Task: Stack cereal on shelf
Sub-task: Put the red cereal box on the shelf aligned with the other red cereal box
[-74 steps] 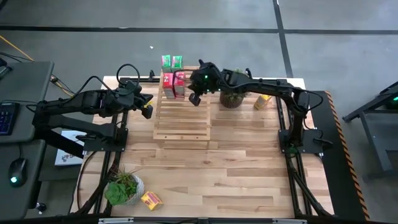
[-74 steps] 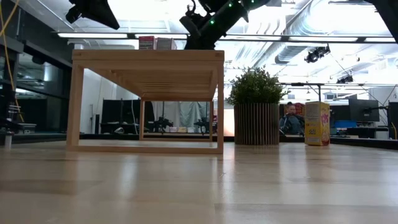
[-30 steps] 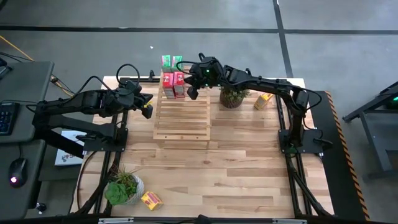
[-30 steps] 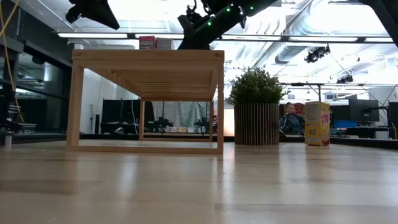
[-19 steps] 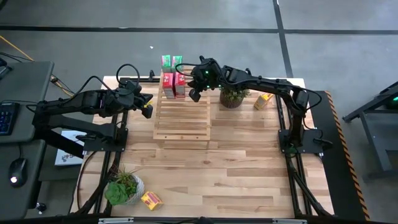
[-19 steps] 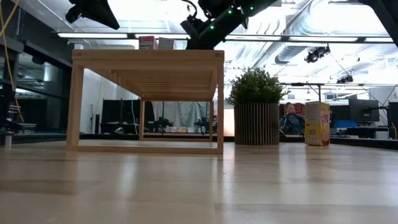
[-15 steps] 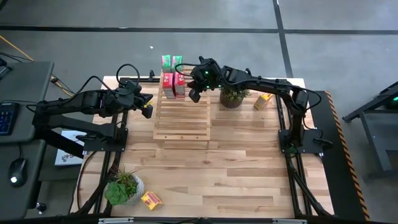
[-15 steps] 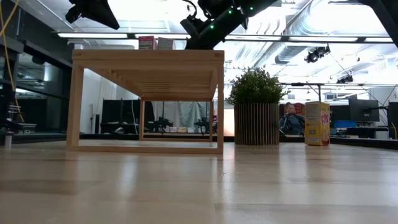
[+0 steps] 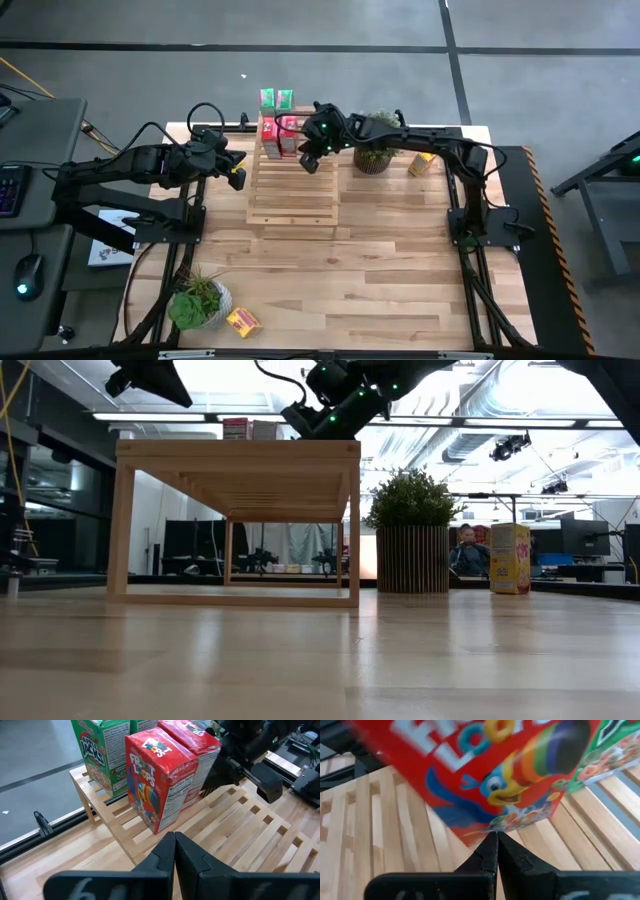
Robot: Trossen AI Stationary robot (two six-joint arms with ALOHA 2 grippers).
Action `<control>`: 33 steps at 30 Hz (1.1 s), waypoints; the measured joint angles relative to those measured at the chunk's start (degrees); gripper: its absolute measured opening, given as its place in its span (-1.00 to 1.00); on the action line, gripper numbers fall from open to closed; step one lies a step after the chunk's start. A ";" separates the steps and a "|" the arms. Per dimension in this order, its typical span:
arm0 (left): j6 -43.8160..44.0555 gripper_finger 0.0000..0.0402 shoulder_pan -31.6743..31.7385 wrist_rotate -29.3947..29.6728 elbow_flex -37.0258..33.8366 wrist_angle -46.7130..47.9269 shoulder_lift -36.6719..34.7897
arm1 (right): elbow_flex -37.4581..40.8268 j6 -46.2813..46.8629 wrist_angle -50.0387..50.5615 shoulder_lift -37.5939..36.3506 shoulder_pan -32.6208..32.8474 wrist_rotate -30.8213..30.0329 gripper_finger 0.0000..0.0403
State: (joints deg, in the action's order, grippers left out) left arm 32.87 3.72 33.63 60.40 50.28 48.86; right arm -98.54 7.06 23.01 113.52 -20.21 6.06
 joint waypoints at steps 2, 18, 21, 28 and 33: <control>-0.01 -1.00 0.00 0.00 0.00 -0.02 0.00 | 0.00 0.06 -0.94 0.29 0.06 0.20 -1.00; -0.03 -1.00 0.00 0.02 0.00 0.02 0.00 | 0.00 -0.99 -1.64 0.72 -0.45 -1.26 -1.00; -0.03 -1.00 0.00 0.03 0.00 0.02 0.00 | 0.00 -1.06 -1.74 0.72 -1.21 -1.80 -1.00; -0.05 -1.00 0.00 0.04 0.00 0.02 0.00 | 0.00 -0.90 -4.97 0.70 -2.24 -3.02 -1.00; -0.03 -1.00 0.00 0.04 0.00 0.02 0.00 | 0.00 -0.90 -7.32 0.70 -2.29 -2.95 -1.00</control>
State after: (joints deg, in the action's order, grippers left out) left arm 32.84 3.73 33.67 60.40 50.30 48.86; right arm -98.54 6.17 15.68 114.21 -22.50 3.11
